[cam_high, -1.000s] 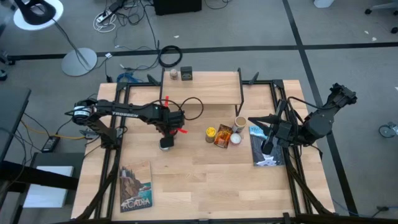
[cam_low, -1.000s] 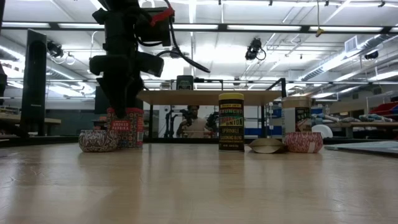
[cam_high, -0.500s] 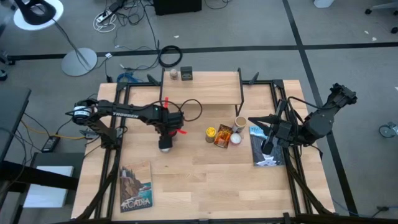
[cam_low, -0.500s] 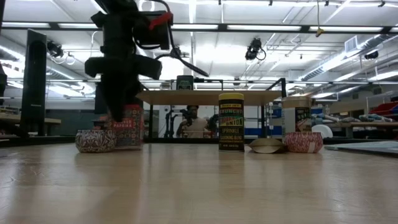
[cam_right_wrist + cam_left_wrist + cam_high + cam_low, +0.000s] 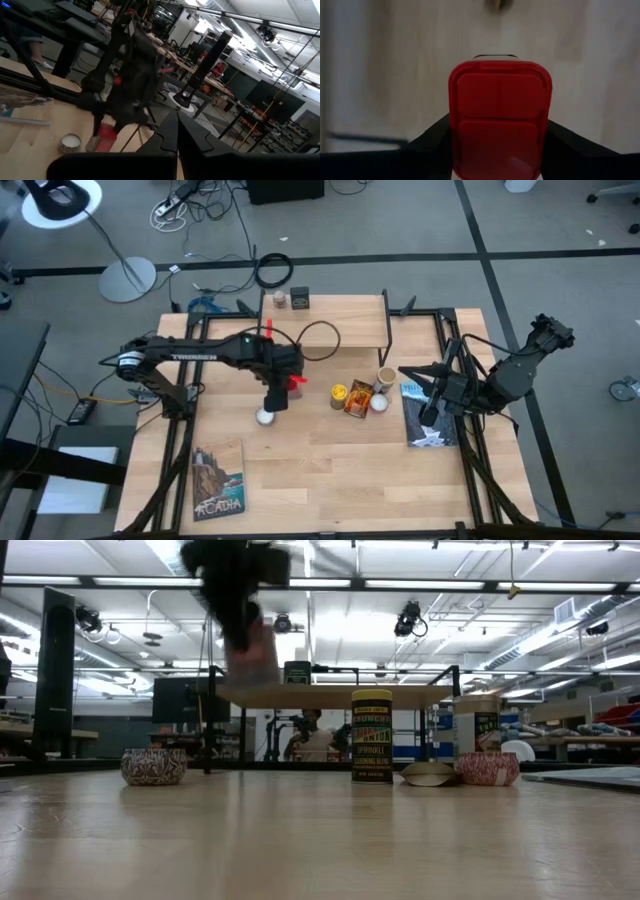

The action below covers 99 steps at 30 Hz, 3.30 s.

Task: Shelf spices
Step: Put the red seasoning can on the shelf

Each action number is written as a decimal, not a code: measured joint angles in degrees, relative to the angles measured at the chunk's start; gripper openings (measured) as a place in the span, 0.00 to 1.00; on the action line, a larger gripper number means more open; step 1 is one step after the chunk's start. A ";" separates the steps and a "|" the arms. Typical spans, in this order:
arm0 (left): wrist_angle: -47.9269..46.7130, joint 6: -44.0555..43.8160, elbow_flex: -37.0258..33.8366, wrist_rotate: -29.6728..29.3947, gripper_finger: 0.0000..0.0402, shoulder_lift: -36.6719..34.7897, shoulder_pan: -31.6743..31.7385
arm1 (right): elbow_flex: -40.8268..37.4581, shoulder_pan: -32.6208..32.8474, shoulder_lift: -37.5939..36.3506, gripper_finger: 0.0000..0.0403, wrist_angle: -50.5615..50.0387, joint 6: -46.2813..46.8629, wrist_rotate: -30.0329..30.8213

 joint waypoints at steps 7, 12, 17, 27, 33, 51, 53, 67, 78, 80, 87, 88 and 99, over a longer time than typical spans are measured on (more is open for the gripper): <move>-2.65 4.71 14.88 -2.88 0.52 0.00 -0.19 | 0.00 -0.02 0.00 0.01 -0.02 0.02 0.00; -3.30 8.27 18.82 -4.33 0.52 0.46 3.69 | 0.00 -0.13 0.00 0.01 -0.02 0.03 -0.01; -2.87 13.10 19.93 -4.47 0.52 2.81 8.44 | 0.00 -0.13 0.02 0.01 0.02 0.04 -0.01; -10.28 21.78 38.95 -2.57 0.52 17.80 15.89 | 0.00 -0.13 0.02 0.00 0.24 0.00 -0.04; -19.54 23.75 54.39 -2.72 0.52 28.92 18.71 | 0.00 -0.13 0.02 0.01 0.17 -0.02 -0.05; -18.34 25.46 53.28 -1.71 0.52 30.40 22.43 | 0.02 -0.31 -0.04 0.01 -0.92 -0.57 -0.04; -18.12 25.46 53.28 -0.86 0.52 30.40 22.35 | 0.02 -0.50 -0.04 0.01 -0.92 -0.57 -0.04; -17.86 25.05 53.26 -0.20 0.66 30.34 22.28 | 0.02 -0.59 -0.04 0.01 -0.89 -0.44 -0.07; -16.89 23.69 54.27 -1.95 0.67 29.68 21.99 | 0.02 -0.59 -0.04 0.01 -0.90 -0.40 -0.05; -15.55 23.60 54.23 -1.94 0.67 28.64 21.93 | 0.02 -0.59 -0.04 0.01 -0.87 -0.39 -0.07; -16.48 23.20 54.29 -1.62 0.67 26.85 21.32 | 0.02 -0.59 -0.04 0.02 -0.90 -0.39 -0.04; -16.65 22.84 54.29 -1.64 0.67 26.70 21.17 | 0.02 -0.59 -0.04 0.02 -0.89 -0.39 -0.04; -18.07 20.77 54.27 -2.71 0.40 24.99 20.00 | 0.02 -0.59 -0.07 0.01 -1.29 -0.37 -0.04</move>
